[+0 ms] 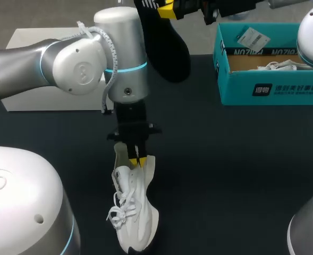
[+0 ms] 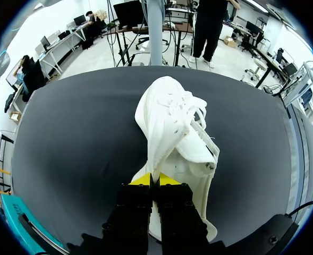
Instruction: Take the shoe out of the shoebox, open the shoe tongue, remove and reinsert the insole, then place the shoe into the shoebox
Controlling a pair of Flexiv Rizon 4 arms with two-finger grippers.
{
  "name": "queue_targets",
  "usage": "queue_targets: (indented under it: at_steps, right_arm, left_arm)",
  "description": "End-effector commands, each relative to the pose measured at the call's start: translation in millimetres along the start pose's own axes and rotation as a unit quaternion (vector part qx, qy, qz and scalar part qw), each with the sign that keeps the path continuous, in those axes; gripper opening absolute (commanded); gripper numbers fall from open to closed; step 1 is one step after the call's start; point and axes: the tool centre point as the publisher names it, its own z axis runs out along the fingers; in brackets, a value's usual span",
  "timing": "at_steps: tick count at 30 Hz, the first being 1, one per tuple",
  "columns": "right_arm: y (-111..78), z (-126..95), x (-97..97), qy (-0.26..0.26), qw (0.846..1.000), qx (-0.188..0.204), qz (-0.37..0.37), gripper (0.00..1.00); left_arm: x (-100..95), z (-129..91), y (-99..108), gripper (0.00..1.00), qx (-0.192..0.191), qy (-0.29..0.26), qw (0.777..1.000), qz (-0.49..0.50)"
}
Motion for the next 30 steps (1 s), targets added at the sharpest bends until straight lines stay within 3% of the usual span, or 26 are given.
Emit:
queue_targets:
  at_steps: [1,18,19,20,22,23,24,25,26,30]
  right_arm:
    - [0.1,2,-0.5,0.0,1.0,0.001,0.0,0.0]
    - [0.1,2,-0.5,0.0,1.0,0.001,0.0,0.0]
    - [0.1,2,-0.5,0.0,1.0,0.001,0.0,0.0]
    - [0.1,2,-0.5,0.0,1.0,0.001,0.0,0.0]
    - [0.1,2,-0.5,0.0,1.0,0.001,0.0,0.0]
    - [0.1,2,-0.5,0.0,1.0,0.001,0.0,0.0]
    - [0.1,2,-0.5,0.0,1.0,0.001,0.0,0.0]
    - [0.1,2,-0.5,0.0,1.0,0.001,0.0,0.0]
    - [0.1,2,-0.5,0.0,1.0,0.001,0.0,0.0]
    - [0.1,2,-0.5,0.0,1.0,0.001,0.0,0.0]
  left_arm:
    - [-6.3,11,-2,0.0,0.003,0.01,1.0,0.0]
    - [-10.2,34,-13,0.02,0.014,0.015,1.0,-0.004]
    - [-11.2,34,-12,0.24,0.016,0.012,1.0,-0.006]
    - [-11.8,33,-11,0.3,0.015,0.006,1.0,-0.007]
    - [-13.4,30,-9,0.35,0.019,-0.005,1.0,-0.016]
    - [-13.7,28,-7,0.44,0.018,-0.01,1.0,-0.018]
    - [-14.0,26,-5,0.62,0.018,-0.016,0.999,-0.023]
    - [-14.4,25,-4,0.96,0.019,-0.021,0.999,-0.028]
    - [-14.4,23,-3,1.0,0.021,-0.025,0.999,-0.029]
    - [-13.9,12,3,1.0,0.021,-0.066,0.996,-0.048]
